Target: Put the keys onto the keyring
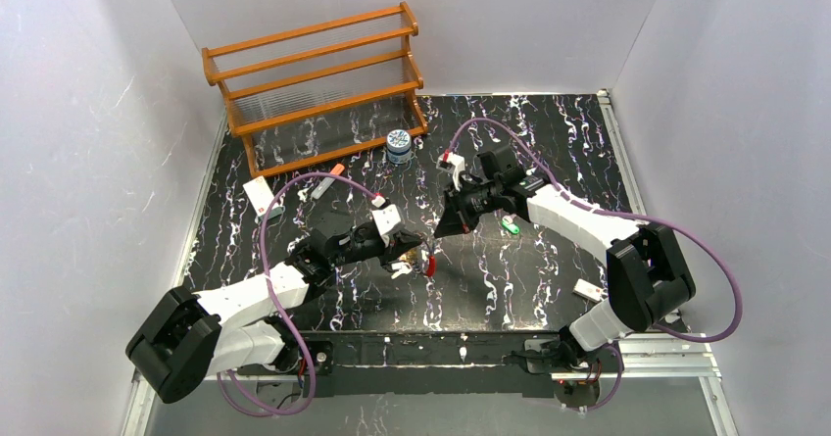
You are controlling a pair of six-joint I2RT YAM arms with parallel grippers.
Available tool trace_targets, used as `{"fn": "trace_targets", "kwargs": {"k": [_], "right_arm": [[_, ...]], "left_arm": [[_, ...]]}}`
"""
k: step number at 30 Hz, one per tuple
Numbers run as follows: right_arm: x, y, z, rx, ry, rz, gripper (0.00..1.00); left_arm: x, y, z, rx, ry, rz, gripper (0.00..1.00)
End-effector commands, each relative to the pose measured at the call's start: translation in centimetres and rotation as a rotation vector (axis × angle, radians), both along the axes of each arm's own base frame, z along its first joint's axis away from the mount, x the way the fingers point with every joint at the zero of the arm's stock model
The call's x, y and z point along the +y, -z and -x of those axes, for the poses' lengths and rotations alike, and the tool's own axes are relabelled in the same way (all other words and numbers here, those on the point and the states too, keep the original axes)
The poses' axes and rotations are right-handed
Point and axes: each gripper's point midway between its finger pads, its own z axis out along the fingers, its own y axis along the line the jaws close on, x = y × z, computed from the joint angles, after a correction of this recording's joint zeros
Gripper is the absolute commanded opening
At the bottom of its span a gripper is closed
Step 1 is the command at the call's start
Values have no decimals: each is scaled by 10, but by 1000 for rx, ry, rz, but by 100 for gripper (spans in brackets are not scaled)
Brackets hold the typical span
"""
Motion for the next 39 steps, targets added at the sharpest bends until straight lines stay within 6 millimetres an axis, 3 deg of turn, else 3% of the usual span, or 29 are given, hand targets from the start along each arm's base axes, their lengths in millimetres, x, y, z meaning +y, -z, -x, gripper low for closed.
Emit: {"fn": "trace_targets", "kwargs": {"k": [1,19,39], "right_arm": [[7,-21,10,-30,-67,-69,1],[11,-45,25,-99,-154,-128,1],[20,-59,19,-132,-158,-162,1]], "left_arm": [[-3,-9,-2,-24,1,9,0],[-5,-12,-1,-28,1,12,0],[-7,-17,1,-41,12,20,0]]}}
